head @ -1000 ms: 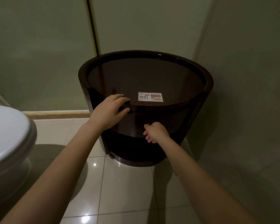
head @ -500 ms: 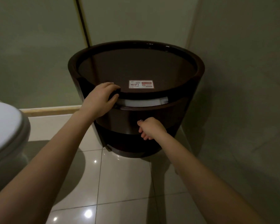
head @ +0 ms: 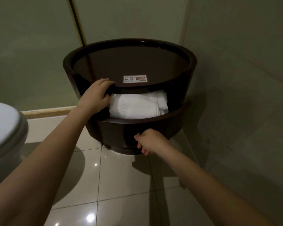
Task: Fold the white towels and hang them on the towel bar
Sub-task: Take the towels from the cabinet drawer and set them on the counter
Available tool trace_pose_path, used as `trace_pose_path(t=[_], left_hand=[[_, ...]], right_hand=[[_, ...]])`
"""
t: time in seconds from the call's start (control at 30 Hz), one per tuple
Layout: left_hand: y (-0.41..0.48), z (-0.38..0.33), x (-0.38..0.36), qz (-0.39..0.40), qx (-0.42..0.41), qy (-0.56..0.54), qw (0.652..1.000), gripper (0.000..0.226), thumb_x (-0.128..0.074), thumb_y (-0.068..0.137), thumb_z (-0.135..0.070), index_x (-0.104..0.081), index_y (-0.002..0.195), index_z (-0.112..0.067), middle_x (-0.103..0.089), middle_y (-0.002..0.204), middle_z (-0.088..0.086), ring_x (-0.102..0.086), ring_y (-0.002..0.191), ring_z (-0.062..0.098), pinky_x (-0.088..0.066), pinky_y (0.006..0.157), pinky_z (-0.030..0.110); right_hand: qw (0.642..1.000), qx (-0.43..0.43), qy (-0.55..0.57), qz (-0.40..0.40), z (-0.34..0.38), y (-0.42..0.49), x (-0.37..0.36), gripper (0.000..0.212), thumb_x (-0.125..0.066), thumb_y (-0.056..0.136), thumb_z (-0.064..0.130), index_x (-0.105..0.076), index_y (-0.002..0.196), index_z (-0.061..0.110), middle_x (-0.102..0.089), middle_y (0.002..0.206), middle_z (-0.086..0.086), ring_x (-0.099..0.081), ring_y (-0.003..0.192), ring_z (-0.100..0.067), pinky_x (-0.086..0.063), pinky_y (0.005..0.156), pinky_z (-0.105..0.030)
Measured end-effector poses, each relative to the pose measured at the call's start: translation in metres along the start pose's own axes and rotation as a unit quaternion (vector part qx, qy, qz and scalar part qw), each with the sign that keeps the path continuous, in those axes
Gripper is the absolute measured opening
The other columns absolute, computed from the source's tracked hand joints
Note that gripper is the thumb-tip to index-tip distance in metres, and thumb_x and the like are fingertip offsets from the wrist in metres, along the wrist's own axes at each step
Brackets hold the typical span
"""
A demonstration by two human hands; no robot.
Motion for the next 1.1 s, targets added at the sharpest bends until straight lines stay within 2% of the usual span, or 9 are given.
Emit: trace_pose_path(t=[0.2, 0.43, 0.53, 0.63, 0.7, 0.77, 0.83, 0.93, 1.1], left_hand=[[-0.001, 0.003, -0.001, 0.008, 0.001, -0.014, 1.000, 0.056, -0.051, 0.085, -0.004, -0.044, 0.139, -0.013, -0.037, 0.148, 0.015, -0.029, 0.139, 0.030, -0.025, 0.113, 0.041], [0.001, 0.007, -0.001, 0.022, 0.000, -0.019, 1.000, 0.054, -0.049, 0.087, -0.007, -0.044, 0.140, -0.016, -0.037, 0.149, 0.012, -0.028, 0.140, 0.028, -0.025, 0.113, 0.041], [0.000, 0.003, 0.002, -0.016, 0.007, -0.048, 0.999, 0.050, -0.051, 0.088, -0.009, -0.046, 0.138, -0.013, -0.041, 0.146, 0.013, -0.034, 0.137, 0.028, -0.027, 0.111, 0.037], [-0.009, -0.004, 0.008, -0.107, 0.047, -0.117, 0.986, 0.047, -0.056, 0.086, -0.018, -0.050, 0.132, -0.012, -0.055, 0.129, 0.009, -0.050, 0.120, 0.024, -0.039, 0.097, 0.034], [-0.013, -0.006, 0.009, -0.118, 0.129, -0.175, 0.969, 0.040, -0.060, 0.084, -0.034, -0.057, 0.119, -0.017, -0.062, 0.105, 0.000, -0.058, 0.096, 0.018, -0.046, 0.081, 0.032], [-0.015, -0.006, 0.008, -0.062, 0.199, -0.198, 0.958, 0.033, -0.060, 0.079, -0.049, -0.060, 0.089, -0.017, -0.060, 0.076, -0.004, -0.057, 0.071, 0.015, -0.044, 0.065, 0.032], [-0.014, -0.005, 0.000, 0.042, 0.236, -0.226, 0.944, 0.042, -0.061, 0.077, -0.054, -0.059, 0.073, -0.012, -0.058, 0.065, 0.001, -0.058, 0.068, 0.022, -0.042, 0.061, 0.032], [-0.013, -0.007, -0.015, 0.189, 0.299, -0.295, 0.888, 0.060, -0.066, 0.077, -0.054, -0.062, 0.109, -0.003, -0.064, 0.100, 0.016, -0.061, 0.095, 0.034, -0.050, 0.077, 0.036], [-0.007, -0.010, -0.028, 0.263, 0.386, -0.434, 0.770, 0.091, -0.084, 0.053, -0.047, -0.048, 0.131, -0.015, -0.058, 0.124, 0.013, -0.058, 0.110, 0.036, -0.049, 0.094, 0.053]], right_hand=[[0.997, 0.021, -0.073, -0.019, -0.012, -0.026, -0.010, 0.046, -0.041, 0.097, 0.044, -0.069, 0.091, 0.008, -0.070, 0.080, -0.006, -0.069, 0.079, -0.023, -0.055, 0.083, -0.037], [0.992, 0.024, -0.124, -0.013, -0.012, -0.036, -0.011, 0.043, -0.041, 0.096, 0.044, -0.066, 0.089, 0.010, -0.071, 0.085, -0.009, -0.069, 0.079, -0.024, -0.055, 0.081, -0.037], [0.978, 0.036, -0.200, 0.039, 0.002, -0.044, 0.011, 0.043, -0.046, 0.093, 0.047, -0.063, 0.074, 0.013, -0.071, 0.068, -0.004, -0.066, 0.059, -0.018, -0.053, 0.067, -0.028], [0.989, 0.053, -0.136, 0.033, 0.030, -0.045, 0.058, 0.045, -0.051, 0.091, 0.051, -0.067, 0.073, 0.013, -0.065, 0.050, 0.001, -0.061, 0.045, -0.013, -0.051, 0.058, -0.025], [0.992, 0.076, -0.081, -0.066, 0.048, -0.034, 0.094, 0.042, -0.056, 0.088, 0.051, -0.069, 0.072, 0.015, -0.066, 0.050, 0.000, -0.064, 0.048, -0.014, -0.054, 0.059, -0.028], [0.978, 0.086, -0.068, -0.175, 0.057, -0.013, 0.118, 0.037, -0.062, 0.083, 0.051, -0.070, 0.080, 0.014, -0.071, 0.067, -0.005, -0.067, 0.064, -0.018, -0.057, 0.066, -0.034], [0.978, 0.040, -0.059, -0.199, 0.055, 0.011, 0.124, 0.046, -0.066, 0.081, 0.051, -0.065, 0.106, 0.012, -0.068, 0.102, -0.011, -0.064, 0.088, -0.023, -0.052, 0.070, -0.036], [0.991, -0.050, 0.045, -0.119, 0.040, 0.041, 0.113, 0.088, -0.074, 0.076, 0.046, -0.032, 0.145, 0.009, -0.035, 0.149, -0.016, -0.040, 0.131, -0.036, -0.041, 0.098, -0.047], [0.982, -0.101, 0.157, -0.023, 0.022, 0.064, 0.100, 0.099, -0.076, 0.074, 0.043, -0.020, 0.150, 0.015, -0.023, 0.156, -0.012, -0.027, 0.139, -0.035, -0.033, 0.100, -0.044]])
Point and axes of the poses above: each hand's wrist, its own y-axis towards the middle knuckle, its own x-axis out of the back of the hand, z = x × y, the point moved 1 cm from there along y, towards the middle knuckle
